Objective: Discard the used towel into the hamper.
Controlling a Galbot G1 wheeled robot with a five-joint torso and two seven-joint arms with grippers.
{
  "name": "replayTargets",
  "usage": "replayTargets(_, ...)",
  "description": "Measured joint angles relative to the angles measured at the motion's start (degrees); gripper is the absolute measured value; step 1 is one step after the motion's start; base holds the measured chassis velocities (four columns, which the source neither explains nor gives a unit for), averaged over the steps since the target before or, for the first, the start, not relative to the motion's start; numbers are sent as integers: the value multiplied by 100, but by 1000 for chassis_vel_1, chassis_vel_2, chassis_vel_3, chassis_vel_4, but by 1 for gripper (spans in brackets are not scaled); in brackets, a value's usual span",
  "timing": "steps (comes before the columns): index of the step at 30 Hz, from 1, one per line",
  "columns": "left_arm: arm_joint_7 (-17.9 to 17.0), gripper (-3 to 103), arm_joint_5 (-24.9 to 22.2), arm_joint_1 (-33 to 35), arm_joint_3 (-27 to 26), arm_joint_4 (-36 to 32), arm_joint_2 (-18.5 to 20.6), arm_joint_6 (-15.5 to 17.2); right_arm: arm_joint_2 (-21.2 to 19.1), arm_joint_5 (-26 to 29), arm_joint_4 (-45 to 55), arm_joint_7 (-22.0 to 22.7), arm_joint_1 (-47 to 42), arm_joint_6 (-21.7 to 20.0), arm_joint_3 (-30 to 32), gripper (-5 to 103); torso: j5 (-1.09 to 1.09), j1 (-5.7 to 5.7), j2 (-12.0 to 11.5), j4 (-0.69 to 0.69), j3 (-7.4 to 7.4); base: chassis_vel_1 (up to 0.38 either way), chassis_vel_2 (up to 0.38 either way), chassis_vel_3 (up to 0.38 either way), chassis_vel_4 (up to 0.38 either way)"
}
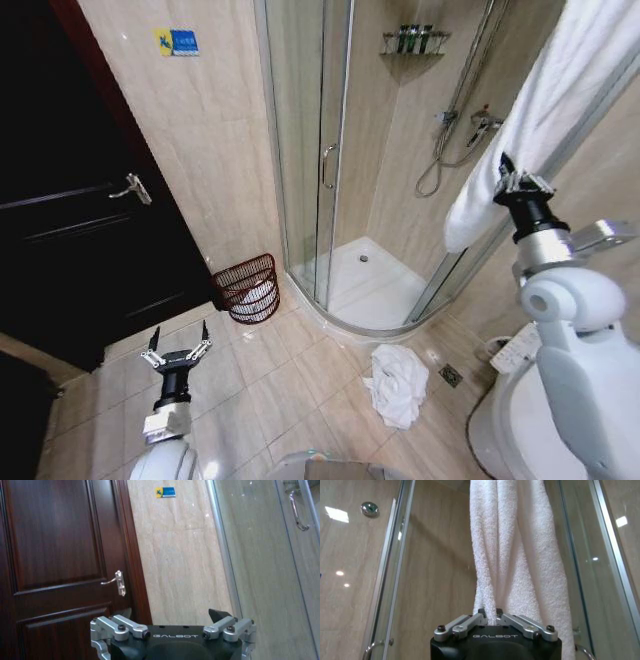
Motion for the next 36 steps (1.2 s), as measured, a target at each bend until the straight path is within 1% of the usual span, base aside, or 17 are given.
replayTargets(8, 34, 100, -74, -49, -8, 30, 72, 9, 298, -266, 3, -59, -299, 100, -2, 2, 0, 0, 0, 0, 0, 0, 0, 0, 0)
replayTargets(15, 42, 100, -76, -92, 18, 76, 73, 16, 448, -396, 34, -91, -521, 162, -3, 2, 2, 0, 0, 0, 1, 0, 0, 0, 0)
replayTargets(21, 44, 100, -92, -149, 38, 139, 81, 20, 700, -606, 147, -229, -982, 352, 24, 2, -1, 0, 0, 0, 0, 0, 0, 0, 0)
replayTargets(27, 45, 100, -139, -154, 43, 163, 93, 16, 860, -744, 239, -302, -1241, 415, -17, 2, -1, 0, 0, 0, 0, 0, 0, 0, 0)
replayTargets(36, 45, 100, -167, -92, 44, 194, 87, -76, 1161, -999, 266, -499, -1711, 600, -35, 2, -1, 0, 0, 0, 0, 0, 0, 0, 0)
